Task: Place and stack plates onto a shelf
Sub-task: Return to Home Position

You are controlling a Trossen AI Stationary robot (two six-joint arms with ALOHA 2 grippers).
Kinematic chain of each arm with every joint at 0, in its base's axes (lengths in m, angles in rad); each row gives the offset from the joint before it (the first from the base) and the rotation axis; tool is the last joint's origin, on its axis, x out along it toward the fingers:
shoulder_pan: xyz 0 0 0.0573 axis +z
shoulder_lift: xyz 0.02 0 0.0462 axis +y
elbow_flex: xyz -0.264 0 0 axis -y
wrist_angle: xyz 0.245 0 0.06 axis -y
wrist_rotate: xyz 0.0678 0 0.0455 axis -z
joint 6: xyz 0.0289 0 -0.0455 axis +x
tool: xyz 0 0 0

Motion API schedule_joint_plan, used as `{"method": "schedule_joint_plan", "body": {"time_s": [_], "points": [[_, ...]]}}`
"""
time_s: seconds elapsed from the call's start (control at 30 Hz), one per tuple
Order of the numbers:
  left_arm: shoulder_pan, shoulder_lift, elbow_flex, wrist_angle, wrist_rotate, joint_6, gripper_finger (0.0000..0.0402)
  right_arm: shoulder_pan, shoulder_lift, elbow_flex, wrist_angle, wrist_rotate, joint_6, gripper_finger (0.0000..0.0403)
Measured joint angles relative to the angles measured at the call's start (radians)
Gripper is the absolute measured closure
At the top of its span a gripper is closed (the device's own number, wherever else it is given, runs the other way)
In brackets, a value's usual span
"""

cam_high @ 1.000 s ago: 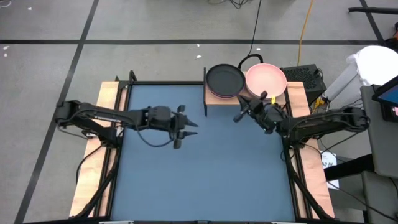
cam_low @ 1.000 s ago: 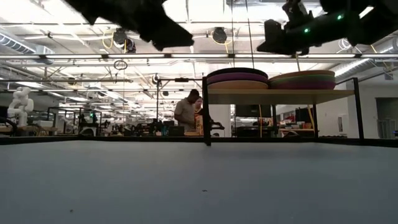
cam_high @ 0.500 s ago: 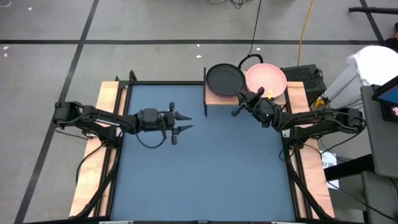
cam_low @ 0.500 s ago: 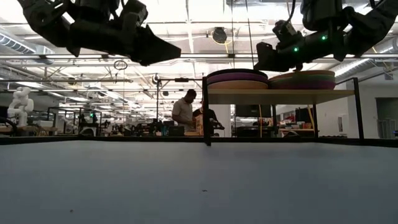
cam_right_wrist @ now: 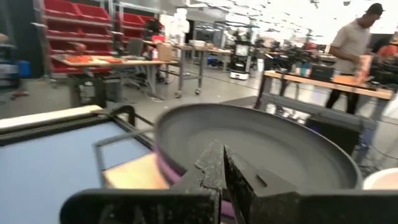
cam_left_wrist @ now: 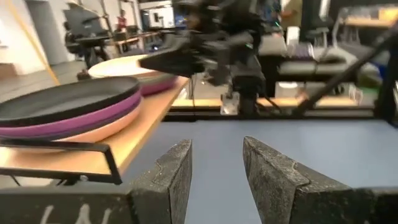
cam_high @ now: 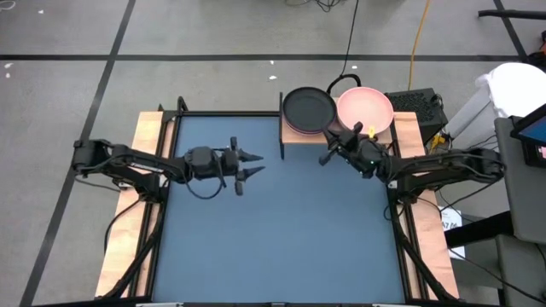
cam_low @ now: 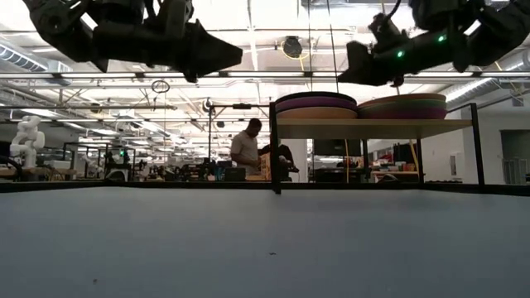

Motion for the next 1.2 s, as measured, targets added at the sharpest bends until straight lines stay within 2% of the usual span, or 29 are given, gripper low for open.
{"method": "schedule_joint_plan", "body": {"time_s": [0.13, 0.23, 0.33, 0.4, 0.53, 0.73, 0.9, 1.03, 1.2], "points": [[0.031, -0.022, -0.004, -0.003, 0.052, -0.012, 0.0268, 0.061, -0.052, 0.000, -0.049, 0.000, 0.001, 0.0403], [0.046, -0.043, -0.034, -0.022, 0.113, -0.031, 0.0312, 0.109, -0.089, 0.000, -0.102, 0.000, 0.005, 0.0403], [0.054, -0.066, -0.092, -0.015, 0.112, -0.044, 0.0370, 0.152, -0.129, 0.000, -0.178, 0.000, 0.030, 0.0403], [0.061, -0.092, -0.136, 0.000, 0.112, -0.048, 0.0392, 0.178, -0.154, 0.000, -0.236, 0.000, 0.047, 0.0403], [0.081, -0.157, -0.229, 0.041, 0.100, -0.083, 0.0396, 0.239, -0.190, 0.000, -0.350, -0.006, 0.072, 0.0403], [0.138, -0.349, -0.386, 0.040, 0.073, -0.078, 0.0397, 0.301, -0.234, 0.000, -0.437, -0.140, 0.073, 0.0403], [0.177, -0.499, -0.478, 0.038, 0.114, -0.109, 0.0397, 0.323, -0.267, 0.000, -0.489, -0.233, 0.072, 0.0403], [0.178, -0.549, -0.492, 0.000, 0.113, -0.122, 0.0397, 0.338, -0.273, 0.000, -0.539, -0.234, 0.072, 0.0403], [0.179, -0.552, -0.492, 0.002, 0.111, -0.095, 0.0398, 0.354, -0.273, 0.000, -0.577, -0.235, 0.072, 0.0403]]}}
